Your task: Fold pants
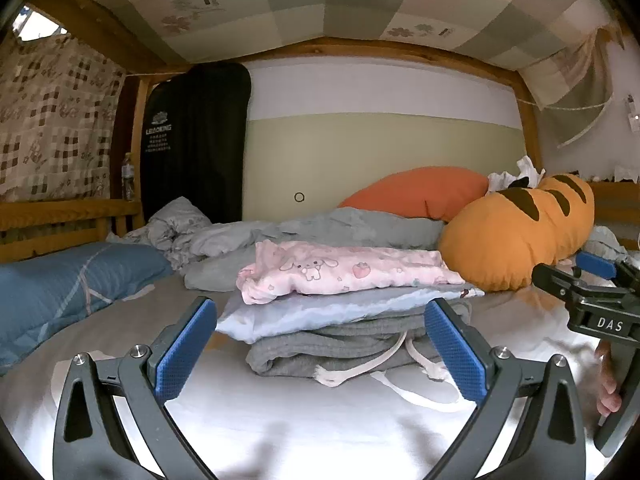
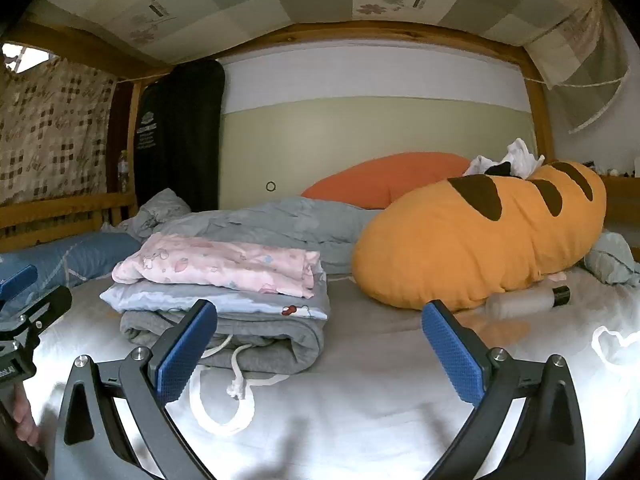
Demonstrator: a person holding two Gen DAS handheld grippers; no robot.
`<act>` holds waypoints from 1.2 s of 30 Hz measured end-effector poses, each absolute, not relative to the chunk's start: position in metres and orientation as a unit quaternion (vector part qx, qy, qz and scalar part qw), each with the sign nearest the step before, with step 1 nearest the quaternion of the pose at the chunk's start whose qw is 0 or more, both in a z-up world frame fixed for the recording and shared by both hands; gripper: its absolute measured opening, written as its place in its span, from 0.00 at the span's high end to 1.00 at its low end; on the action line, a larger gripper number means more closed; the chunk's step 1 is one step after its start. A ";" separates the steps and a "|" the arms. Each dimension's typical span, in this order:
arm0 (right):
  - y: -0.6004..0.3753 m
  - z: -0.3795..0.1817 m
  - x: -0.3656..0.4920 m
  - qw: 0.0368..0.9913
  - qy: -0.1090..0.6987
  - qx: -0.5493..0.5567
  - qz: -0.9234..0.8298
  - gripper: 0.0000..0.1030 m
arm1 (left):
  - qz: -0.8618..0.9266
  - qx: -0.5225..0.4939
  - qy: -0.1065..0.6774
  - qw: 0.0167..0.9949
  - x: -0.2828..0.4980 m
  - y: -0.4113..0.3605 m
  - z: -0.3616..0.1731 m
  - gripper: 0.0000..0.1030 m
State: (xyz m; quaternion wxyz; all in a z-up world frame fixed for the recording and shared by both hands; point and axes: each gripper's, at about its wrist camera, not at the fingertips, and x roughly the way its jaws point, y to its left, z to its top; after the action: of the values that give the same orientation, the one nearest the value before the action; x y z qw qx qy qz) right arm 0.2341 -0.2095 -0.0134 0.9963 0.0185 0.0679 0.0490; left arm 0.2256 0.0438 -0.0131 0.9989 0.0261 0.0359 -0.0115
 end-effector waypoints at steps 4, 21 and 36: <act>-0.208 -0.014 0.235 0.996 0.069 0.014 0.047 0.00 | -0.018 0.029 0.038 0.999 0.226 0.042 -0.015 0.00; -0.202 -0.014 0.232 0.997 0.062 -0.009 0.046 0.00 | -0.016 0.039 0.043 0.998 0.228 0.041 -0.016 0.00; -0.201 -0.015 0.235 0.997 0.067 -0.012 0.037 0.00 | -0.017 0.046 0.047 0.998 0.229 0.036 -0.020 0.00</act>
State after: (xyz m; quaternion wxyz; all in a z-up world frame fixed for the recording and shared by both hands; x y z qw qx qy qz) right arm 0.2349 -0.2011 -0.0150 0.9970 -0.0125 0.0668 0.0374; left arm 0.2288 0.0363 -0.0198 0.9977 0.0465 0.0473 -0.0171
